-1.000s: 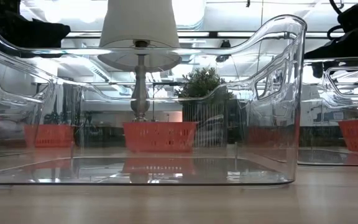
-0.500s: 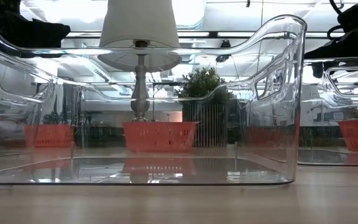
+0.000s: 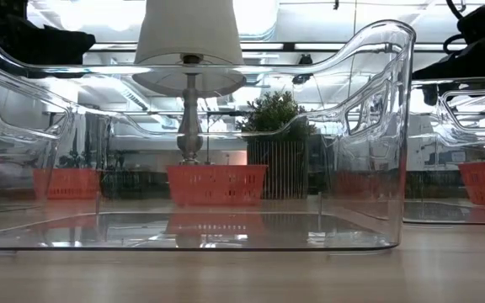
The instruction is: Stack baskets by color
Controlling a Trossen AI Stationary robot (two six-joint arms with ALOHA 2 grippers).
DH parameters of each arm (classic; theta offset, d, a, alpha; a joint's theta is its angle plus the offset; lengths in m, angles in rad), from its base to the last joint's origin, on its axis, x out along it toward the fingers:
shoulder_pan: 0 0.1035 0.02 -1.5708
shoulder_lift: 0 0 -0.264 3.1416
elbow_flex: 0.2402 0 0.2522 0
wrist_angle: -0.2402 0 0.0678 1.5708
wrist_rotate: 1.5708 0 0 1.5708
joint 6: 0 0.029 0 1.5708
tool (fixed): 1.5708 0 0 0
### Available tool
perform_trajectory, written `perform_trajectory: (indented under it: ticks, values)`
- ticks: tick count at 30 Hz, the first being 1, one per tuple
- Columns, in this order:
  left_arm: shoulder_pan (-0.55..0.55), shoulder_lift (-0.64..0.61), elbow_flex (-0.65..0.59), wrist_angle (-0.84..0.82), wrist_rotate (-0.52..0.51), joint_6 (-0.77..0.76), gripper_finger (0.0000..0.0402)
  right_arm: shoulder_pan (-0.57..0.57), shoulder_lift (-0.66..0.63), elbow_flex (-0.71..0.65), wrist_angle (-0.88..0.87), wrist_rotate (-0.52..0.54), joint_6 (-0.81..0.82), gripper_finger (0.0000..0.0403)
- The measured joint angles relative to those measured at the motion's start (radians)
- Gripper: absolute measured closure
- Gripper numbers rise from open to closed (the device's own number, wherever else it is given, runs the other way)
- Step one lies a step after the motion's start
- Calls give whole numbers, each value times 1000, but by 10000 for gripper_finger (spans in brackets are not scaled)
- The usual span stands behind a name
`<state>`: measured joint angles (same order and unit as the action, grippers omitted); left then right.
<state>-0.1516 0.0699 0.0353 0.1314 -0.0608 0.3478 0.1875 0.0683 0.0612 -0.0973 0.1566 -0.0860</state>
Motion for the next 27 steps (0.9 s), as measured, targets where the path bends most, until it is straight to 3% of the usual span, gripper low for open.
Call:
perform_trajectory:
  ticks: [3, 7, 15, 17, 21, 27]
  values:
    - [0, 0, 0, 0, 0, 0, 343, 0, 0, 0, 6, 0, 18, 365]
    - [0, 0, 0, 0, 0, 0, 343, 0, 0, 0, 17, 3, 189, 365]
    - [0, 1, 0, 44, 1, -8, 343, 0, -1, 0, 121, 3, 202, 365]
    - [0, 2, 0, 62, 17, -97, 343, 0, -1, 0, 150, 3, 201, 365]
    - [0, 1, 0, 108, 40, -424, 343, 0, -1, 0, 155, 2, 193, 365]
    - [0, 0, 0, 204, 40, -474, 343, 0, -1, 0, 193, 27, 180, 365]
